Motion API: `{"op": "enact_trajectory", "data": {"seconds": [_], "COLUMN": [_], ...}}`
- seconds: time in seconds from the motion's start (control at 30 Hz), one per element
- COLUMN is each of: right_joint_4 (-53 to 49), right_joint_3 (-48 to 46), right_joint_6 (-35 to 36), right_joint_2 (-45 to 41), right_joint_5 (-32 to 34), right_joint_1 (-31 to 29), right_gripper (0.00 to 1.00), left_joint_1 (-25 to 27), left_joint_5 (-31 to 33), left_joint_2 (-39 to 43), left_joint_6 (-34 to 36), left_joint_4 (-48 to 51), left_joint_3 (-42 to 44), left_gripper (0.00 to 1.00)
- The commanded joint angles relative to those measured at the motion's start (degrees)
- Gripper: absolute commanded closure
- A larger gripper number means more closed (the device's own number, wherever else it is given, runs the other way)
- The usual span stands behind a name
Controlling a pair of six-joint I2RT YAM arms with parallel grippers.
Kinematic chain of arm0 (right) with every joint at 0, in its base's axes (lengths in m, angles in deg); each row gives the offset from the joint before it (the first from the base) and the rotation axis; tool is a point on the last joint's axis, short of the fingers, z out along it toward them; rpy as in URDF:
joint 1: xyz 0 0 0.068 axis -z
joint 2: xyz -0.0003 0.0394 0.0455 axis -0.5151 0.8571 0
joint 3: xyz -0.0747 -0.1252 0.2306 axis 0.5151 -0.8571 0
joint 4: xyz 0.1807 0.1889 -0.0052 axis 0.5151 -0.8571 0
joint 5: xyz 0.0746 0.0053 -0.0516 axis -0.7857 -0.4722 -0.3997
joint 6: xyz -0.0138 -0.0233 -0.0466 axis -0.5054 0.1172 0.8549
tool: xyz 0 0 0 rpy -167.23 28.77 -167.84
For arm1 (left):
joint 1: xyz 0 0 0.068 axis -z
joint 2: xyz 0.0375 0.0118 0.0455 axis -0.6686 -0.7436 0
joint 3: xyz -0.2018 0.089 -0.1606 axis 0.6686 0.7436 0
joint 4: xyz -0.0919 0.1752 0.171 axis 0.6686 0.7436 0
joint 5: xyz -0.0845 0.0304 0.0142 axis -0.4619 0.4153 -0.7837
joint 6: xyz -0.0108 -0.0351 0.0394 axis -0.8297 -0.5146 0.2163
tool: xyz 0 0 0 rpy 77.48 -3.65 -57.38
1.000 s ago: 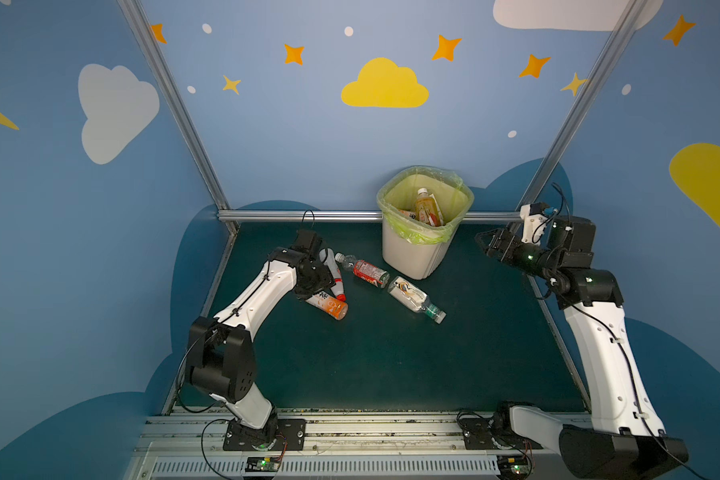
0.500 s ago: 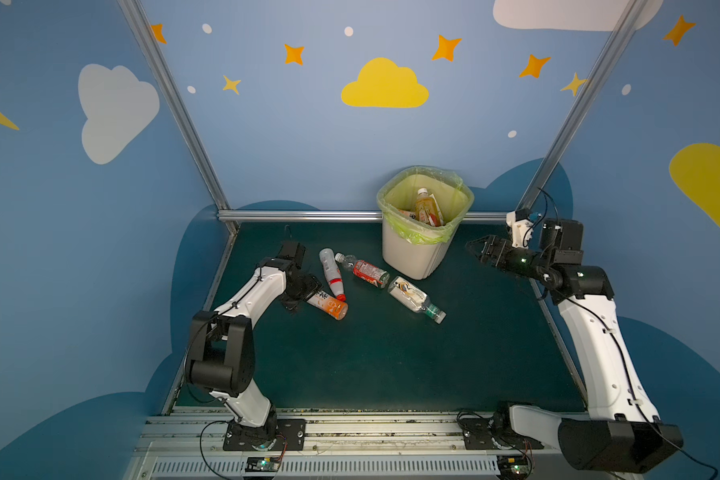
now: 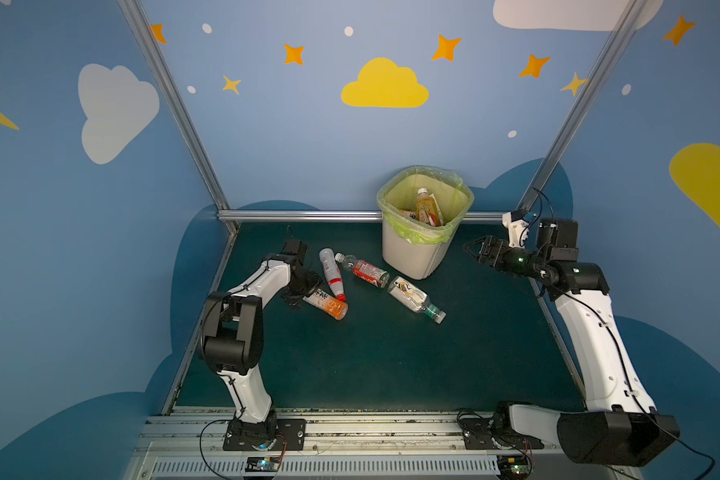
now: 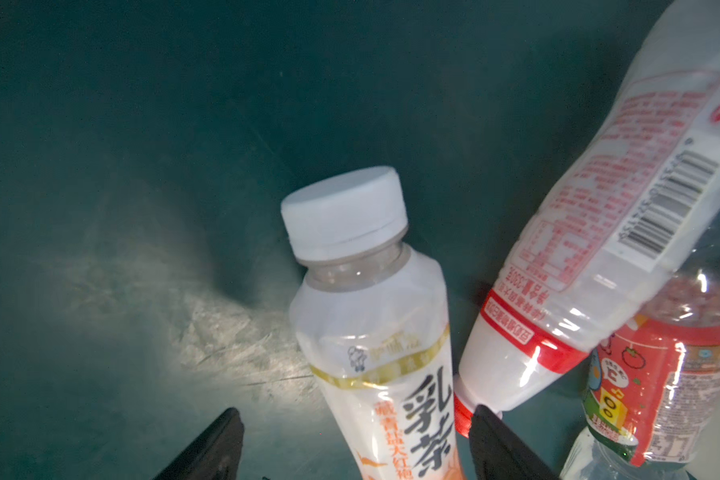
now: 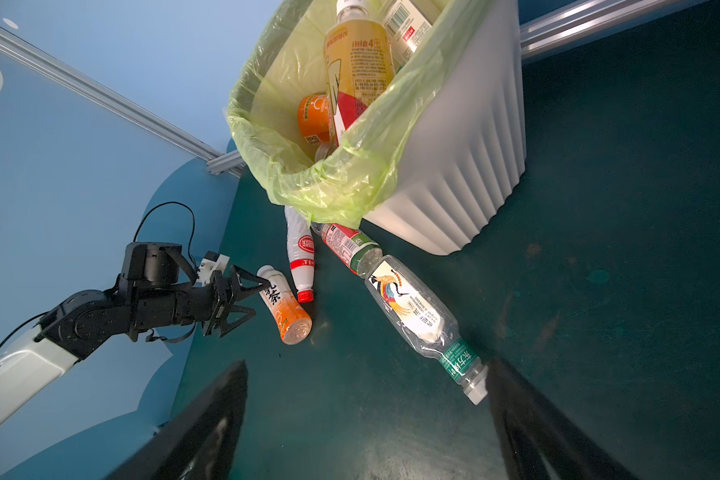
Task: Throw the plastic bottles in the bin
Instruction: 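Close the left gripper on the white-orange milk tea bottle and lift it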
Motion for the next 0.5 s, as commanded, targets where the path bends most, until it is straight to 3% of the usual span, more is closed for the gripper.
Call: {"op": "enact_trajectory", "data": {"seconds": [0.0,0.47], "right_joint_4": [-0.08,0.28], "right_joint_3": [1.05,1.10], "right_joint_6": [0.96,0.45], "right_joint_2": [0.57,1.49], "right_joint_5": [-0.73,-1.44], "right_joint_1": [0.24,1.77], "right_gripper": [0.10,0.10], "left_joint_1": [-0.20,-0.21], "left_joint_5": [0.40,0.31], "left_joint_2": [-2.23,-8.96], "left_joint_6": [0.00,1.07], "left_joint_4": [-0.09,0.51], "left_joint_3": [-2.14,-6.45], "left_gripper": [0.14,0.17]}}
